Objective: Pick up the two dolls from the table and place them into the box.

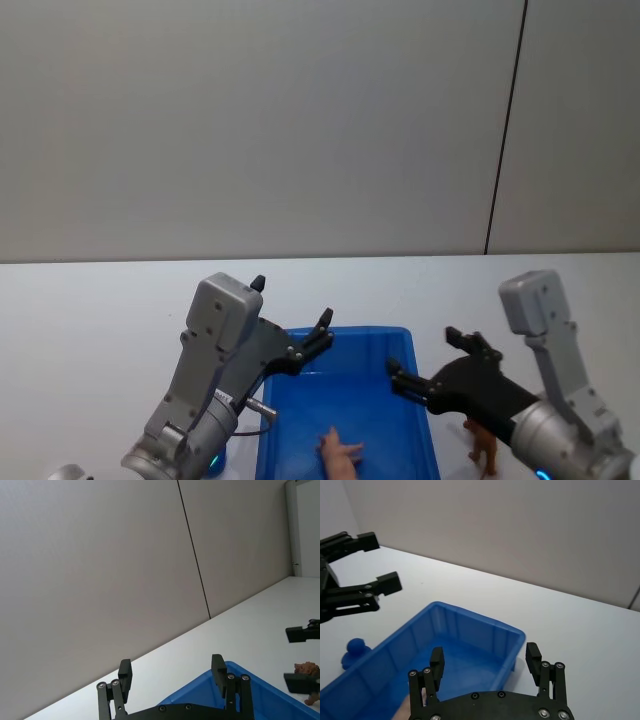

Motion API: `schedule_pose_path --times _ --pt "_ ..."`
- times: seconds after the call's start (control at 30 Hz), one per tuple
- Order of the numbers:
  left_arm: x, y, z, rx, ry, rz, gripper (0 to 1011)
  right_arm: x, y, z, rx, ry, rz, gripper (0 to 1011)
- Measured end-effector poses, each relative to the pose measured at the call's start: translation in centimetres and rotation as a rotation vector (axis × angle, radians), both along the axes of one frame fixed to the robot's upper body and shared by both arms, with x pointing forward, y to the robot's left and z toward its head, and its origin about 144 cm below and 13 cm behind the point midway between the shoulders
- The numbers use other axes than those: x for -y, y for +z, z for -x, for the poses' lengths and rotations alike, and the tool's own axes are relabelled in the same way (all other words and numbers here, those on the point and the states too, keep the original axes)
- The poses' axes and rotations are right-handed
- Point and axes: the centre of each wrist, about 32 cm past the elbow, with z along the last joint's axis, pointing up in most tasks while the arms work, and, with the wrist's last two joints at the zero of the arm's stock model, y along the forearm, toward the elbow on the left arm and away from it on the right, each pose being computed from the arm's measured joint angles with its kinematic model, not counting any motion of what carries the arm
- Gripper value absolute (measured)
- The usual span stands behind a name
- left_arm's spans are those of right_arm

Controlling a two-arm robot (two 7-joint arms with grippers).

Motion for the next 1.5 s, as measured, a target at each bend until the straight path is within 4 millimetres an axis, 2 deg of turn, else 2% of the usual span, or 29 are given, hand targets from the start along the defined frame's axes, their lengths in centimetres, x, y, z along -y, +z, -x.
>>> schedule_pose_path --times 0.4,0.77,1.43,1.5 --pt "0.0 0.0 0.0 0.000 0.000 0.000 1002 1.3 -0.2 2.3 -0.016 -0.140 0.033 1001" --pt "0.0 0.0 0.0 0.000 0.000 0.000 1002 1.8 -1.9 4.0 -0.087 -0.219 0.053 1001" --pt "0.0 0.0 0.0 0.000 0.000 0.000 1002 1.8 -5.9 4.3 -0.201 -0.264 0.090 994" --pt "0.0 0.0 0.0 0.000 0.000 0.000 1002 1.8 -6.4 4.1 -0.203 -0.267 0.092 912"
